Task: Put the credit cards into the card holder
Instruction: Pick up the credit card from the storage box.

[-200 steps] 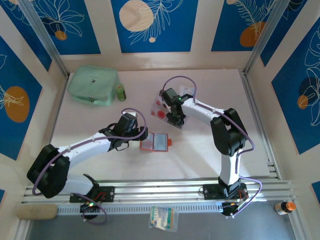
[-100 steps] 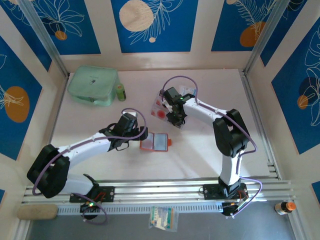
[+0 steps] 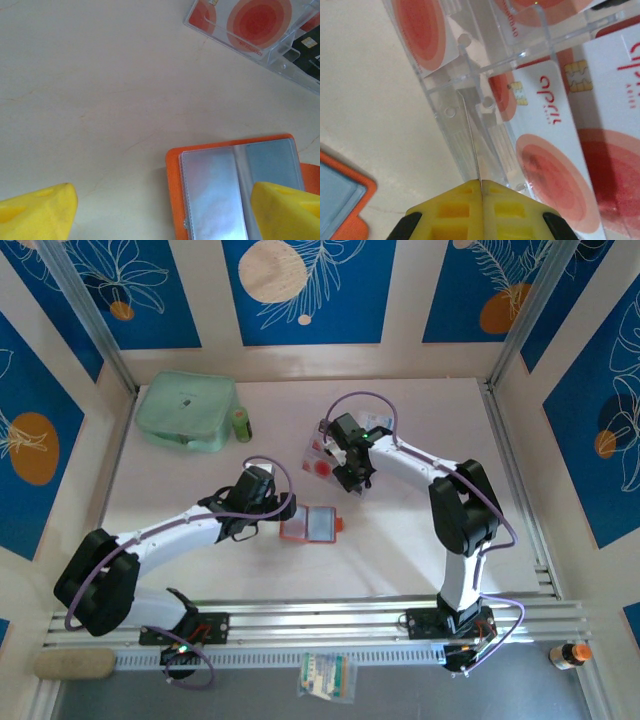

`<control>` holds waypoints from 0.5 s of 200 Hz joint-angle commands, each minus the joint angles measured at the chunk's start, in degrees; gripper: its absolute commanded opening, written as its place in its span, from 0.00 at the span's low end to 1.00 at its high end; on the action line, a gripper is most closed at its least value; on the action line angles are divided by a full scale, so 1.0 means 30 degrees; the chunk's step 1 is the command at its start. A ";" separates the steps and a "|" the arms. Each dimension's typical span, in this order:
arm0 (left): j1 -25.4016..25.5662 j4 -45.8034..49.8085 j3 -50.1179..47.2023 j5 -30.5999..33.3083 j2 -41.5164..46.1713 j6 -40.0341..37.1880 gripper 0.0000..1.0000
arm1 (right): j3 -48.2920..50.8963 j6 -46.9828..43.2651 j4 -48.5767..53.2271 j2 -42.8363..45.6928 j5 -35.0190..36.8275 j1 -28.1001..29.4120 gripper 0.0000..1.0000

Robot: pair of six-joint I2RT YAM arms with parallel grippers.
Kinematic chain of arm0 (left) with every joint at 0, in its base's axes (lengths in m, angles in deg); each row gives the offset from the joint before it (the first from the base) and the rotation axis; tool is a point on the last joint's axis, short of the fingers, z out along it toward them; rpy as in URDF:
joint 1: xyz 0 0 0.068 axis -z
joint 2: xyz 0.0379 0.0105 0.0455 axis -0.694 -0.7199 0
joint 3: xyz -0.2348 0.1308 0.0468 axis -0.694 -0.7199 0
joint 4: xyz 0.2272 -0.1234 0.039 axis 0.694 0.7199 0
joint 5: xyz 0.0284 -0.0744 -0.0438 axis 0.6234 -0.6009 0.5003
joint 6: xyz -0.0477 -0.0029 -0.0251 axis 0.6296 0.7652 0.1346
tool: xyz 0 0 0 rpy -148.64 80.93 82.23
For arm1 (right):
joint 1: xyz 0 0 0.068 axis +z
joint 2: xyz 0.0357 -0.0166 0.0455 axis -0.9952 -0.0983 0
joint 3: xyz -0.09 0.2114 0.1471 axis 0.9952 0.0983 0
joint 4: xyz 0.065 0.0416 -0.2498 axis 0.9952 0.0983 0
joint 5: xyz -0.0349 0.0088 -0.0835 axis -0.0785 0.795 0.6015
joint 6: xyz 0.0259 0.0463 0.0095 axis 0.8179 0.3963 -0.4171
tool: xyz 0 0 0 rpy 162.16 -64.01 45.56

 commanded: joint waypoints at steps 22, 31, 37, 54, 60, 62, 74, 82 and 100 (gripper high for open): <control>-0.0201 0.0215 0.0222 -0.0245 0.0120 -0.0222 0.89 | -0.0636 0.0095 0.1401 0.2082 -0.1714 0.0142 0.00; -0.0223 0.0344 0.0303 -0.0216 0.0123 -0.0326 0.89 | -0.0690 0.0233 0.1432 0.2399 -0.2007 0.0143 0.00; -0.0204 0.0421 0.0351 -0.0188 0.0123 -0.0420 0.89 | -0.0719 0.0371 0.1443 0.2599 -0.2214 0.0161 0.00; -0.0217 0.0804 0.0528 -0.0186 0.0094 -0.0757 0.89 | -0.0684 0.0863 0.1385 0.3235 -0.2912 0.0161 0.00; -0.0208 0.0924 0.0595 -0.0186 0.0080 -0.0872 0.90 | -0.0634 0.1085 0.1329 0.3497 -0.3269 0.0154 0.00; -0.0202 0.0965 0.0623 -0.0186 0.0069 -0.0901 0.90 | -0.0621 0.1148 0.1289 0.3588 -0.3390 0.0182 0.00; -0.0203 0.1227 0.0762 -0.0186 0.0020 -0.1115 0.90 | -0.0399 0.1721 0.1008 0.4101 -0.4081 0.0147 0.00; -0.0201 0.1413 0.0858 -0.0213 -0.0012 -0.1291 0.90 | -0.0145 0.2181 0.0692 0.4491 -0.4640 0.0139 0.00; -0.0186 0.1700 0.1010 -0.0299 -0.0081 -0.1548 0.90 | 0.0670 0.3671 -0.0393 0.5527 -0.6060 0.0128 0.00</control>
